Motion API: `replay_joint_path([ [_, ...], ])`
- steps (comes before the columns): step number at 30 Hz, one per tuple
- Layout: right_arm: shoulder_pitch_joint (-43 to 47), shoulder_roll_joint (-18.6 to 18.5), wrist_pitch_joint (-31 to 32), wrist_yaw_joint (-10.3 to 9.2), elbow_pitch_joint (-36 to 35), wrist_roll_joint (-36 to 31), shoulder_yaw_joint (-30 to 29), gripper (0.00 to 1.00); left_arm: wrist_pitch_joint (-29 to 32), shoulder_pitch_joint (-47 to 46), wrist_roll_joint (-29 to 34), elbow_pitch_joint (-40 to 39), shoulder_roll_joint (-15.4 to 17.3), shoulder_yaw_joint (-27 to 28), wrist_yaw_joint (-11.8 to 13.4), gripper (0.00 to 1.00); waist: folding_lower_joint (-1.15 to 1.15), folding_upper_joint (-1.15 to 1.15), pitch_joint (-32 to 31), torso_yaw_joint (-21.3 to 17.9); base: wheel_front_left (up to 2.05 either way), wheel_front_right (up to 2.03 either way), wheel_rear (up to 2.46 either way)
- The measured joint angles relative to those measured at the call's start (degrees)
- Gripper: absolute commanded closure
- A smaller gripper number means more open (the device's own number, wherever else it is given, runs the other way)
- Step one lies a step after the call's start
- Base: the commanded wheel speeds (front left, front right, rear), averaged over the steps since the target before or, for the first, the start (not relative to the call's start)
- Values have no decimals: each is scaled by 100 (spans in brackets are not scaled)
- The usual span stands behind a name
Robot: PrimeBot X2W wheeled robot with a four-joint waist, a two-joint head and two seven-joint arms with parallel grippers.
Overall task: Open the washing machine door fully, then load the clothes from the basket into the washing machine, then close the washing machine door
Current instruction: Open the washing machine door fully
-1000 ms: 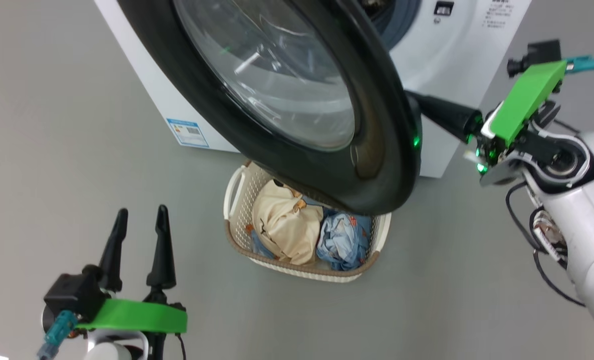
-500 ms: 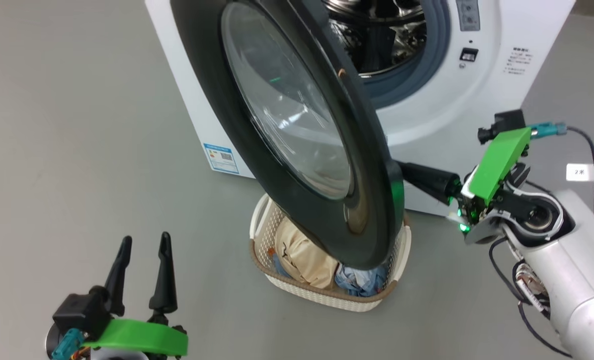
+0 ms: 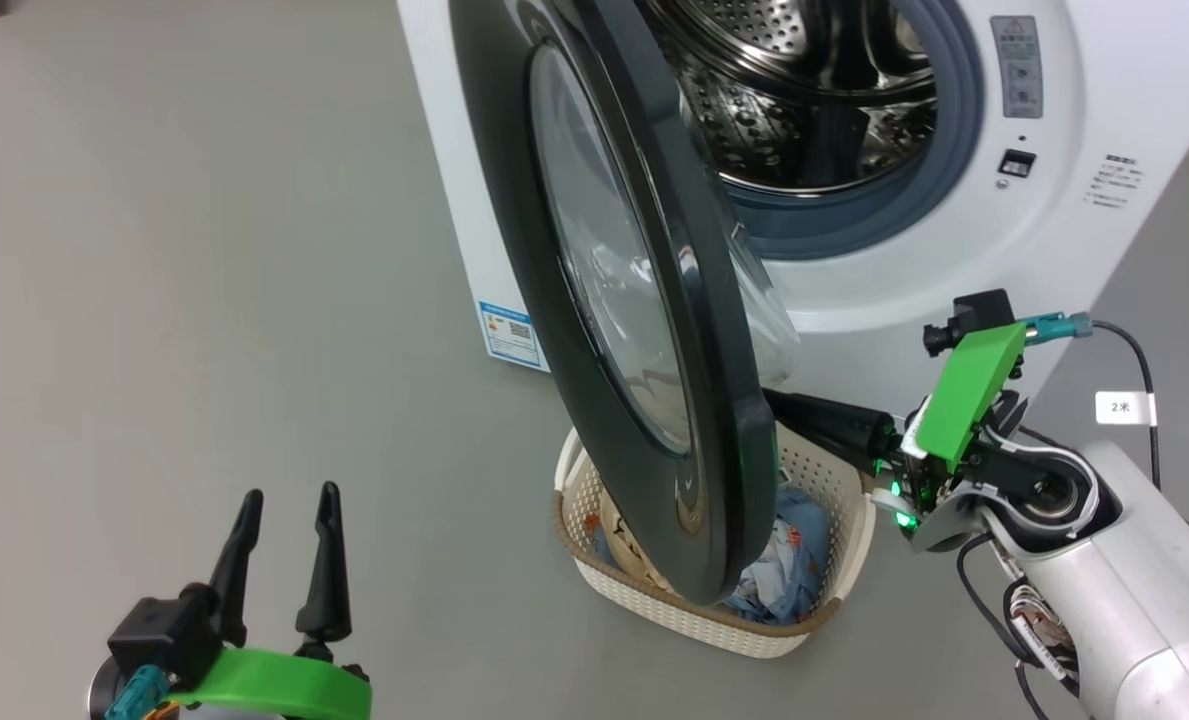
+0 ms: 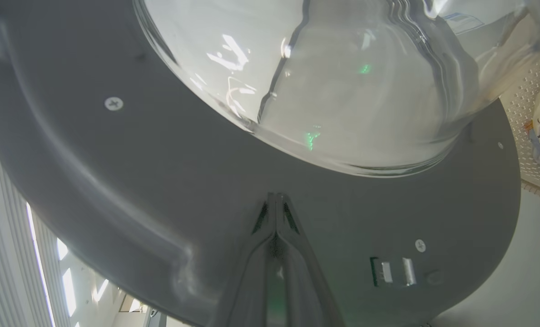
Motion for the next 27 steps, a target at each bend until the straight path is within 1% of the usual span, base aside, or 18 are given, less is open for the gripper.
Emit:
replay_joint_path([
  [7,227,134,8,0,-100,0,-31,100,0,23,-1,37,32,-19,1,0,0,0,-101,248,0,0,0],
  [14,305,235,67,0,-157,-2,-58,100,1,87,-2,56,47,-58,2,0,0,0,-165,401,0,0,0],
  [19,360,292,98,0,-170,-7,-96,100,1,97,-4,56,93,-71,18,0,0,0,-172,417,0,0,0],
  [27,381,328,158,0,-171,-21,-159,100,1,100,-15,55,103,-89,65,0,0,0,-179,319,0,0,0],
])
